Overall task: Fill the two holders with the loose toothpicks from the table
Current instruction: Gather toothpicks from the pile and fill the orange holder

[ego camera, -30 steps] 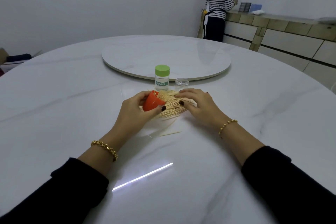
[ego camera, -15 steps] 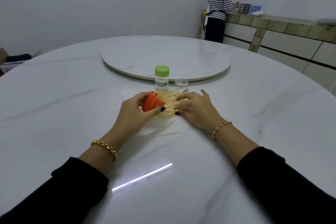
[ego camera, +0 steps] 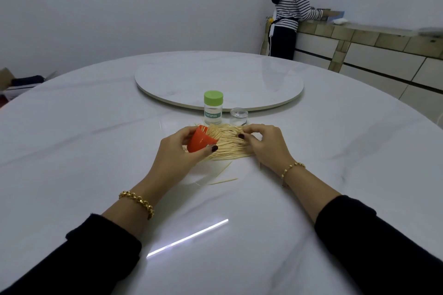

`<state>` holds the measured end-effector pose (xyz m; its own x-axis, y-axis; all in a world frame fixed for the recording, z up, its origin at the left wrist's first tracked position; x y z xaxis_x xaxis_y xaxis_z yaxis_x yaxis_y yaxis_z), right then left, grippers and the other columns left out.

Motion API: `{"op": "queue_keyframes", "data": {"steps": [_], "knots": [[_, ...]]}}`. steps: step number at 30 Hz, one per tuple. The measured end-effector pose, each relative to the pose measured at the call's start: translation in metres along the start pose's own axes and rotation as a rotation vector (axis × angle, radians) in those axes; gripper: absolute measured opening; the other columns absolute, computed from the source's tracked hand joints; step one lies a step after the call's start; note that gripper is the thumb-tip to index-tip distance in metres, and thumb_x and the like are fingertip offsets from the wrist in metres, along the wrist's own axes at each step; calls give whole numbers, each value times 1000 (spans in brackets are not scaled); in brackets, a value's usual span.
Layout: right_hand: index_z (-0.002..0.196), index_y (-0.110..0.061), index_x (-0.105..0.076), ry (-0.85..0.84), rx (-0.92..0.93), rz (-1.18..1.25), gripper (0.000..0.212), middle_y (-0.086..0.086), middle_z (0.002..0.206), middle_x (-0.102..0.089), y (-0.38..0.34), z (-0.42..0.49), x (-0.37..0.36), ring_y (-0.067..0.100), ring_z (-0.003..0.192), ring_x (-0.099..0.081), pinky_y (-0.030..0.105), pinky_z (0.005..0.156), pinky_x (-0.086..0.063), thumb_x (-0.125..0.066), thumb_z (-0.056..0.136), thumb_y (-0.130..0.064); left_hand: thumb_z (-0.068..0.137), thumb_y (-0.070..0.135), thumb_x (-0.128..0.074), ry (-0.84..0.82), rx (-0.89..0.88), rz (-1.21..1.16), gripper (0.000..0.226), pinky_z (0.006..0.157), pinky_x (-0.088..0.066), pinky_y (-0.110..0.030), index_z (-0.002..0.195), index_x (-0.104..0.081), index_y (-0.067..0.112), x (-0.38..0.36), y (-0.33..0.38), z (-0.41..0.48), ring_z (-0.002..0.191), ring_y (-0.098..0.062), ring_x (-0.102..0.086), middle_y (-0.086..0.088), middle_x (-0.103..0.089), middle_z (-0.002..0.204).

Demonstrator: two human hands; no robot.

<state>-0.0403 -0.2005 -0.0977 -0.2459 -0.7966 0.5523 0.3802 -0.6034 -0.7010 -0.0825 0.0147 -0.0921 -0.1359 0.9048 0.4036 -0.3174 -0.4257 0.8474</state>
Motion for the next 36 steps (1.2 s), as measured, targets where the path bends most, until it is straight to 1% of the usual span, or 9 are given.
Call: {"op": "queue_keyframes", "data": {"steps": [2,3,6,13,20,24,29,33,36], "knots": [[82,-17,-75,-23,-109,176,14,-2,85,-74,-4,1,1,15,88,-68,32,78,-57,-63,90,-12,72,35,-79,-4,-6,7,54,74,-44,-2,121,-61,21,-1,0,0,103,-3,-60,8,-66,111],[79,-20,-74,-16,-128,224,20,-4,82,-74,-5,2,2,12,87,-68,33,77,-57,-61,91,-11,73,35,-78,-7,-8,10,55,74,-44,-2,122,-61,21,-1,0,0,103,-4,-59,8,-65,112],[79,-19,-71,7,-143,323,21,-5,78,-74,-16,3,7,11,86,-69,25,72,-54,-58,94,-12,73,36,-78,-18,-16,22,58,75,-44,-4,125,-59,21,-3,1,-1,105,-5,-58,8,-64,114],[96,2,-62,15,-133,605,18,9,84,-72,-39,5,8,21,85,-72,29,86,-54,-46,99,-6,72,35,-78,-58,-39,8,58,77,-47,-8,124,-59,19,-8,3,-5,104,-6,-59,7,-64,114],[89,-9,-60,-28,-141,804,19,14,94,-73,-63,1,2,21,94,-70,32,94,-51,-44,100,-11,72,34,-79,-73,-63,25,58,77,-48,-7,124,-60,19,-13,4,-6,104,-7,-60,7,-65,114],[91,-11,-60,-98,-109,762,16,7,98,-73,-68,-3,-5,11,101,-67,28,98,-47,-47,99,-12,72,32,-79,-62,-66,8,54,77,-47,-6,121,-62,19,-12,6,-7,102,-6,-61,7,-66,110],[99,-11,-60,-172,-135,795,18,12,110,-70,-63,-10,-16,14,109,-64,28,87,-54,-42,101,-11,72,30,-80,-51,-65,4,54,80,-48,-9,121,-62,17,-11,5,-6,102,-5,-61,6,-67,110],[119,-1,-58,-200,-236,830,41,14,116,-68,-61,-9,-18,20,110,-64,30,86,-55,-31,105,-28,73,27,-80,-49,-71,5,51,81,-49,-11,120,-62,18,-10,6,-6,101,-4,-62,7,-67,109],[120,-3,-61,-207,-262,773,45,10,117,-68,-61,-8,-17,15,111,-63,31,94,-51,-28,105,-30,73,25,-80,-50,-72,-6,48,78,-47,-7,118,-62,19,-10,8,-7,99,0,-60,9,-66,106]]}}
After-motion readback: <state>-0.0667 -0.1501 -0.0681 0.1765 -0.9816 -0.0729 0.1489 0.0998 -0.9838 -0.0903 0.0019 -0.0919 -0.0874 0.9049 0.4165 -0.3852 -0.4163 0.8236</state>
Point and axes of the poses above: each hand's wrist, its own z-axis towards the middle knuckle, its own x-axis out of the back of the hand, y = z × x, the point moved 1 cm from there along z, towards the middle knuckle
